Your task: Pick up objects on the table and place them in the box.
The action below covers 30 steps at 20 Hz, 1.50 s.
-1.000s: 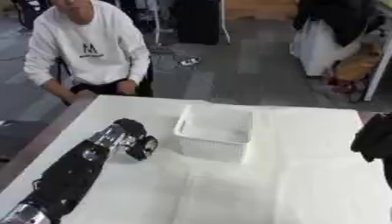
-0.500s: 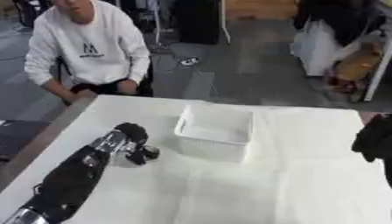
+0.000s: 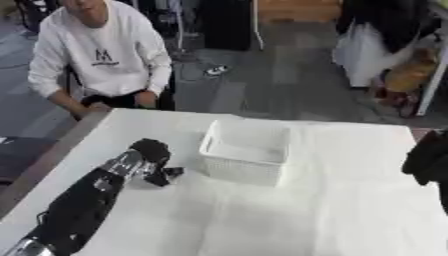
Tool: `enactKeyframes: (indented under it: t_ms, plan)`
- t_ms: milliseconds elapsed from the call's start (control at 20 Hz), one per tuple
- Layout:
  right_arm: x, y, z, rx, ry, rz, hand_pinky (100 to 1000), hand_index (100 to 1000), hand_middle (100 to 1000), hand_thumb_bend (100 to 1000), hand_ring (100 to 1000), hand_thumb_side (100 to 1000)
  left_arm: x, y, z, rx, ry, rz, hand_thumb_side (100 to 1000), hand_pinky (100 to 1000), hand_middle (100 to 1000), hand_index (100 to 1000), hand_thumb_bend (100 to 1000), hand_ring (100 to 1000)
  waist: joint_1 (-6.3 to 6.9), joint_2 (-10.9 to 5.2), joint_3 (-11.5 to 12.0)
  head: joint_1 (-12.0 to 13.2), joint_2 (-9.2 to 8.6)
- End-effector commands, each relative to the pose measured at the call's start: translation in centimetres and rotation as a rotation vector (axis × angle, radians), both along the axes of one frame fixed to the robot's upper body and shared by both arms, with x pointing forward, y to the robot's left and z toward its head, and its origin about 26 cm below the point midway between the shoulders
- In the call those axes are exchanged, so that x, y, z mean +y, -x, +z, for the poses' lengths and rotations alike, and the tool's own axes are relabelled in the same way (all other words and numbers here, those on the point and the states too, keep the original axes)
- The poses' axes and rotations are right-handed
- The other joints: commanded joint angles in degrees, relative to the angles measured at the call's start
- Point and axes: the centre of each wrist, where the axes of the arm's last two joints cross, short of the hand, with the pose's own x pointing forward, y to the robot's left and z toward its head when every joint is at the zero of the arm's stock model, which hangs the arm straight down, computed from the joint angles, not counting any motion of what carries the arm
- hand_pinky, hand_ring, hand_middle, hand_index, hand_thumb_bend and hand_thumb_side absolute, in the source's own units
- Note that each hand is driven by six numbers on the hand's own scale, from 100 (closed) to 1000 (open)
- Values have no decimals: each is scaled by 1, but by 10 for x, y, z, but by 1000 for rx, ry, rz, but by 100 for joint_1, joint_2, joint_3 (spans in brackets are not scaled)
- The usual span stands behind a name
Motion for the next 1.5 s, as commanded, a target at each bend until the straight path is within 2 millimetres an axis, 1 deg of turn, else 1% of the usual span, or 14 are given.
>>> enactKeyframes:
  t_ms: [50, 100, 150, 200, 250, 300, 350, 400, 500, 550, 600, 750, 1150, 1500]
  plan:
    - [-1, 1, 6, -151, 77, 35, 100, 485, 371, 100, 381, 874, 4, -5, 13, 2, -3, -41, 801, 588, 833, 858, 266, 749, -15, -55, 8, 41, -83]
    - [-1, 1, 6, -151, 77, 35, 100, 485, 370, 100, 381, 874, 2, -5, 11, 20, 20, -70, 781, 620, 837, 852, 213, 761, -16, -54, 6, 43, -91]
    - [-1, 1, 6, -151, 77, 35, 100, 484, 370, 100, 381, 875, 1, -4, 10, 30, 50, -107, 783, 601, 809, 829, 160, 735, -16, -52, 4, 44, -98]
    - [-1, 1, 6, -150, 77, 35, 100, 484, 370, 100, 381, 875, 0, -4, 9, 26, 80, -142, 818, 597, 788, 787, 100, 723, -16, -50, 1, 43, -107]
    - [-1, 1, 6, -150, 78, 35, 100, 484, 370, 100, 381, 875, -2, -4, 8, 13, 111, -177, 879, 571, 742, 725, 100, 669, -17, -48, -1, 41, -110]
    - [-1, 1, 6, -150, 78, 35, 100, 484, 370, 100, 381, 875, -2, -4, 8, -3, 132, -206, 886, 525, 668, 651, 100, 584, -18, -47, -3, 40, -110]
    - [-1, 1, 5, -150, 78, 35, 100, 484, 370, 100, 381, 875, -3, -3, 7, -13, 142, -232, 871, 498, 622, 575, 100, 551, -17, -46, -6, 42, -108]
    - [-1, 1, 5, -149, 79, 34, 100, 484, 370, 100, 381, 875, -3, -3, 8, -19, 142, -261, 856, 450, 558, 487, 100, 489, -15, -44, -8, 46, -107]
    - [-1, 1, 5, -148, 79, 34, 100, 484, 369, 100, 381, 876, -4, -4, 10, -40, 134, -322, 777, 243, 379, 265, 100, 310, -11, -39, -12, 44, -115]
    - [-1, 1, 5, -148, 80, 34, 100, 484, 369, 100, 381, 875, -4, -4, 11, -50, 131, -352, 756, 146, 315, 208, 100, 238, -10, -37, -13, 40, -116]
    - [-1, 1, 5, -148, 80, 35, 100, 484, 369, 100, 380, 875, -4, -4, 12, -64, 130, -378, 748, 100, 226, 170, 100, 124, -9, -37, -13, 39, -113]
    - [-2, 1, 4, -145, 81, 34, 100, 484, 369, 100, 380, 875, -3, -5, 15, -115, 168, -434, 719, 100, 113, 138, 100, 100, -8, -38, -13, 39, -112]
    - [-3, 1, 4, -144, 81, 32, 100, 484, 369, 100, 384, 875, 7, -3, 26, -291, 387, -492, 672, 100, 108, 132, 100, 100, -7, -55, 8, 10, -134]
    - [-4, 0, 2, -141, 84, 29, 100, 484, 370, 100, 384, 876, 10, -3, 56, -380, 426, -517, 664, 100, 105, 131, 100, 100, -5, -85, 48, -15, -141]
